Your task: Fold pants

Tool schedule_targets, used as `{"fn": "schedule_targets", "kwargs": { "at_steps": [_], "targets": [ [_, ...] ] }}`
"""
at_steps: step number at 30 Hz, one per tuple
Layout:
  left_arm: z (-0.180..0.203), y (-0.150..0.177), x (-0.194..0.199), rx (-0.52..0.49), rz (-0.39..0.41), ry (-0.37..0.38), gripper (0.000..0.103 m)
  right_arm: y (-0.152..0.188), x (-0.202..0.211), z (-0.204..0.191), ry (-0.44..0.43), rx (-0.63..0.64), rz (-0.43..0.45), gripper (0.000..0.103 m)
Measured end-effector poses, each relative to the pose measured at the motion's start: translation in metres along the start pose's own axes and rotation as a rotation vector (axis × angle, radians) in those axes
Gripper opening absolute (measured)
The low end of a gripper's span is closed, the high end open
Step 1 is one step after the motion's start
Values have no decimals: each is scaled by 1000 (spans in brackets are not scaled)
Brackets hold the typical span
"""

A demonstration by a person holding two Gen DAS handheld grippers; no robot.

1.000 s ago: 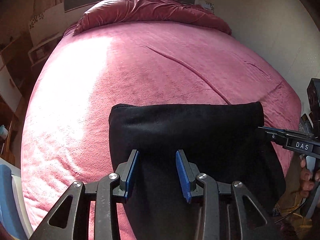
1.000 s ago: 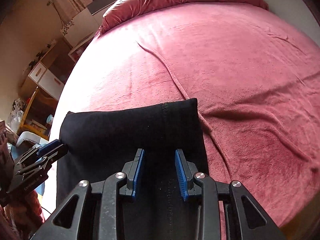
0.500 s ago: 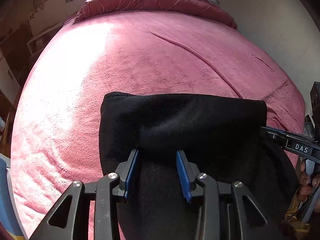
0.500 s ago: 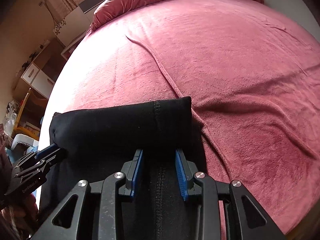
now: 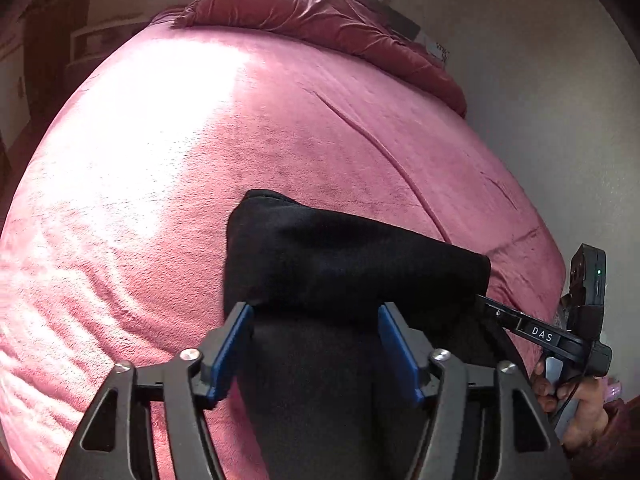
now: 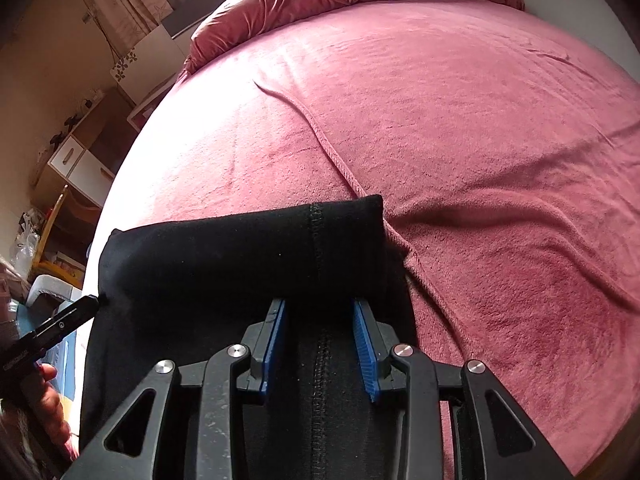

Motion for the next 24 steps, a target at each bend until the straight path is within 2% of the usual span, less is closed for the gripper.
{"fn": "schedule_targets", "kwargs": {
  "at_steps": [3, 5, 6, 11, 14, 21, 23, 24],
  "targets": [
    [-24, 5, 9, 79, 14, 15, 75, 2, 15, 6, -50, -25, 9, 48],
    [-39, 13, 15, 138, 7, 56, 75, 7, 23, 12, -48, -35, 6, 74],
    [-43, 16, 15, 157, 10, 73, 75, 11, 26, 17, -67, -51, -6, 76],
    [-52, 33, 19, 213, 0, 180, 75, 40, 26, 38, -134, -95, -82, 76],
    [-38, 44, 11, 208, -24, 233, 75, 56, 21, 43, -178, -96, -131, 76],
    [-14, 57, -24, 184, -130, 293, 78, 70, 0, 48, -282, -150, -182, 76],
    [-12, 62, -39, 184, -171, 271, 74, 73, -6, 45, -290, -134, -185, 75],
    [-9, 65, -47, 190, -192, 284, 72, 74, -8, 43, -288, -128, -183, 74]
  ]
}}
Point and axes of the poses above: each gripper's, at about its wrist camera, not at the fingertips, and x roughly against the way its jaws point, z to its right, y to its underside, the point moved 5 cm from there along -x, roughly the way its jaws point, and after that the axes turned 8 degrees about y, right-handed, at the moved point
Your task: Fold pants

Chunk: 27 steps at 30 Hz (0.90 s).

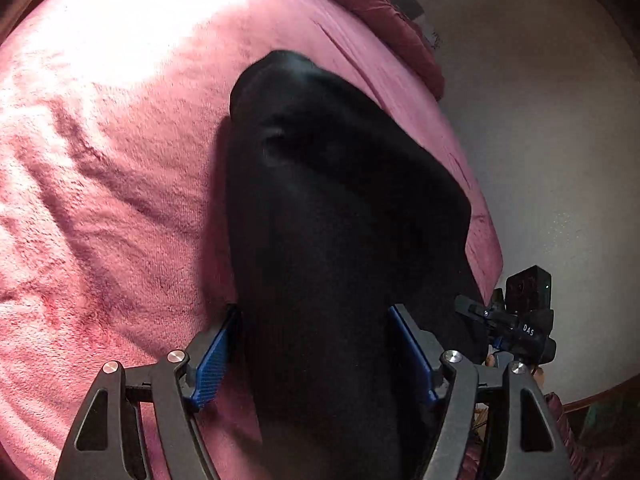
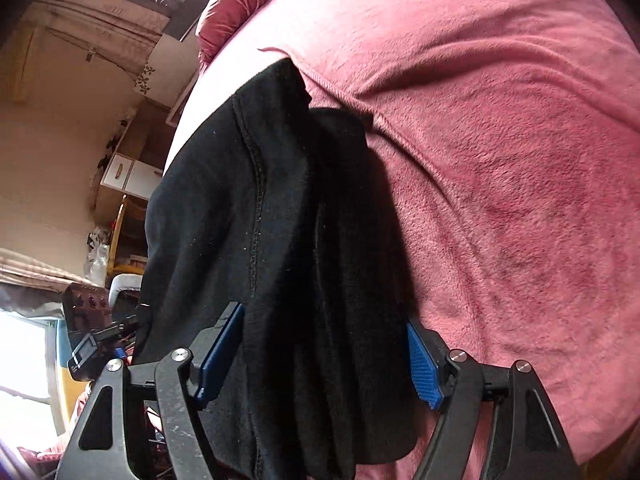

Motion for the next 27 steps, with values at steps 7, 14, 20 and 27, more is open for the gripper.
{"fn": "schedule_targets", "kwargs": {
  "at_steps": [7, 14, 20, 27],
  "targets": [
    [7, 1, -6, 2, 16, 60, 45, 3, -1, -26, 40, 82, 12, 55],
    [31, 6, 11, -89, 63, 55, 41, 4, 14, -65, 76, 182, 21, 42],
    [39, -3, 41, -140, 151, 41, 41, -12, 9, -107, 34, 248, 44, 41],
    [40, -47, 58, -171, 232, -14, 41, -55, -19, -155, 14, 309, 63, 41]
  ]
}}
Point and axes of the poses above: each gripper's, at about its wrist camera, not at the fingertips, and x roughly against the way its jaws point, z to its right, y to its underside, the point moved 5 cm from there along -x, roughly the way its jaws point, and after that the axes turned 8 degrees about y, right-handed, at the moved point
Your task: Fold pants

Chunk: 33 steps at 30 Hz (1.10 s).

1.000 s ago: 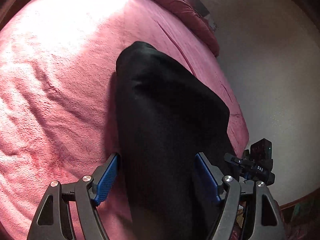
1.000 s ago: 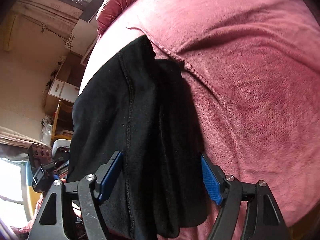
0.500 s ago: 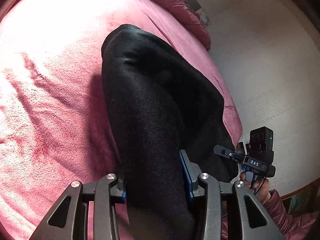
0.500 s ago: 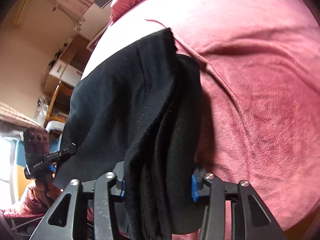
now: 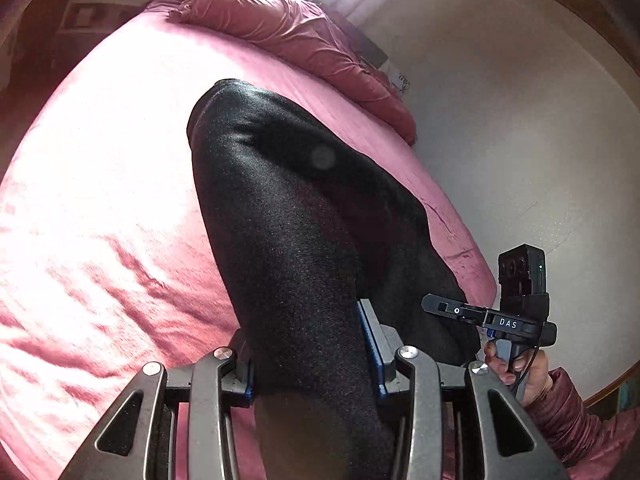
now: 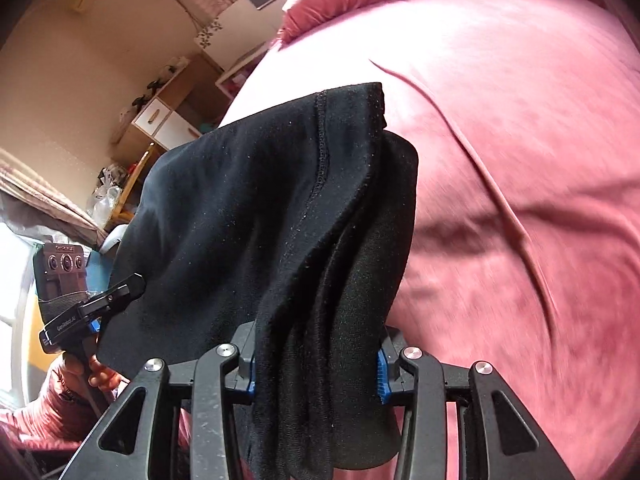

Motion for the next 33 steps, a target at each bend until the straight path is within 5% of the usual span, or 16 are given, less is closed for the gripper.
{"fn": "schedule_targets", "kwargs": {
  "at_steps": [7, 20, 24, 26, 27, 33],
  "targets": [
    [-27, -58, 4, -1, 52, -53, 41, -52, -26, -21, -2, 22, 16, 41],
    [-69, -130, -47, 20, 46, -152, 45, -117, -70, -29, 33, 4, 12, 41],
    [-104, -134, -78, 57, -25, -288, 57, -116, -107, -16, 95, -18, -44, 43],
    [-119, -128, -98, 20, -69, -379, 75, -111, -126, -11, 131, -13, -54, 53],
    [-120, -128, -100, -4, -39, -394, 83, -110, -131, -6, 109, -56, -45, 55],
    [-124, -129, -102, 64, 0, -385, 87, -108, -124, -1, 108, -69, -37, 60]
  ]
}}
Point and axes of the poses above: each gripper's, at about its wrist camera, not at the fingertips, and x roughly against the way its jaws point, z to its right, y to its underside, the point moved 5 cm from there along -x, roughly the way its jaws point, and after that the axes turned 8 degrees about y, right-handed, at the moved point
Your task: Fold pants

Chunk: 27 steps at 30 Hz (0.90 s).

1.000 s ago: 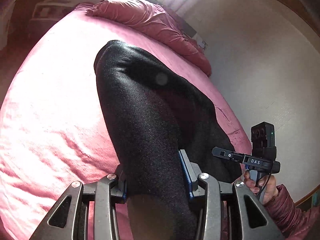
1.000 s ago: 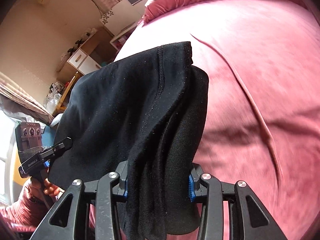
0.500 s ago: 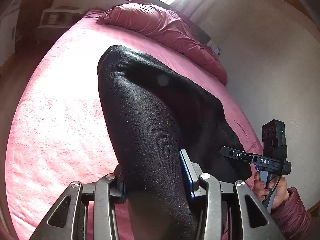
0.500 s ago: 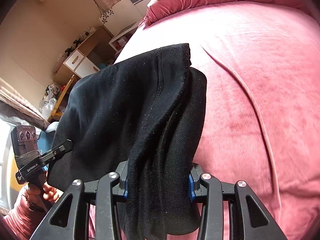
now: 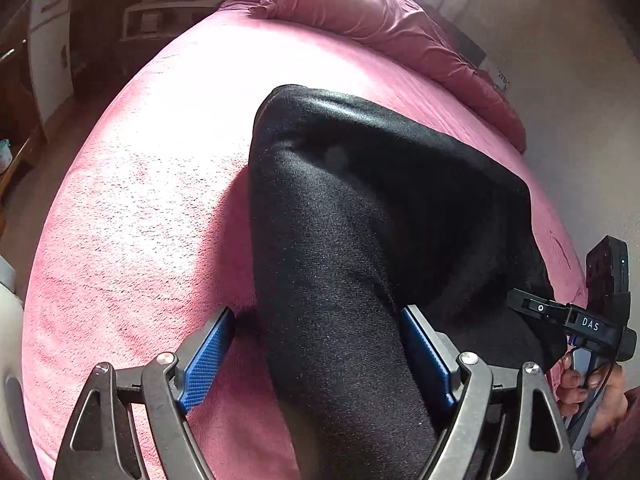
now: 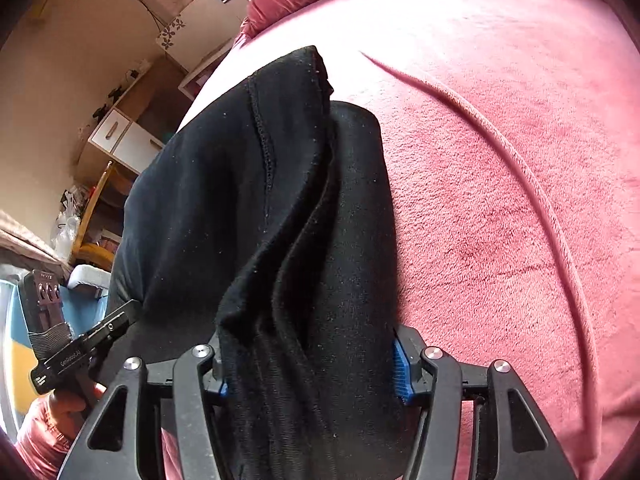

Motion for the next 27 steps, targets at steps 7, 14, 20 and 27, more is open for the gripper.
{"fn": "schedule_targets", "kwargs": {
  "at_steps": [7, 14, 20, 27],
  "targets": [
    [12, 0, 26, 1, 86, -99, 85, 0, 21, -14, 127, 60, 54, 74],
    [27, 18, 62, -35, 170, -157, 85, 8, 44, -21, 213, 65, 122, 75],
    [35, 27, 91, -60, 222, -179, 85, 23, 76, -28, 251, 48, 197, 77],
    [47, 49, 117, -89, 253, -201, 85, 51, 106, -48, 252, 66, 253, 80]
  ]
}}
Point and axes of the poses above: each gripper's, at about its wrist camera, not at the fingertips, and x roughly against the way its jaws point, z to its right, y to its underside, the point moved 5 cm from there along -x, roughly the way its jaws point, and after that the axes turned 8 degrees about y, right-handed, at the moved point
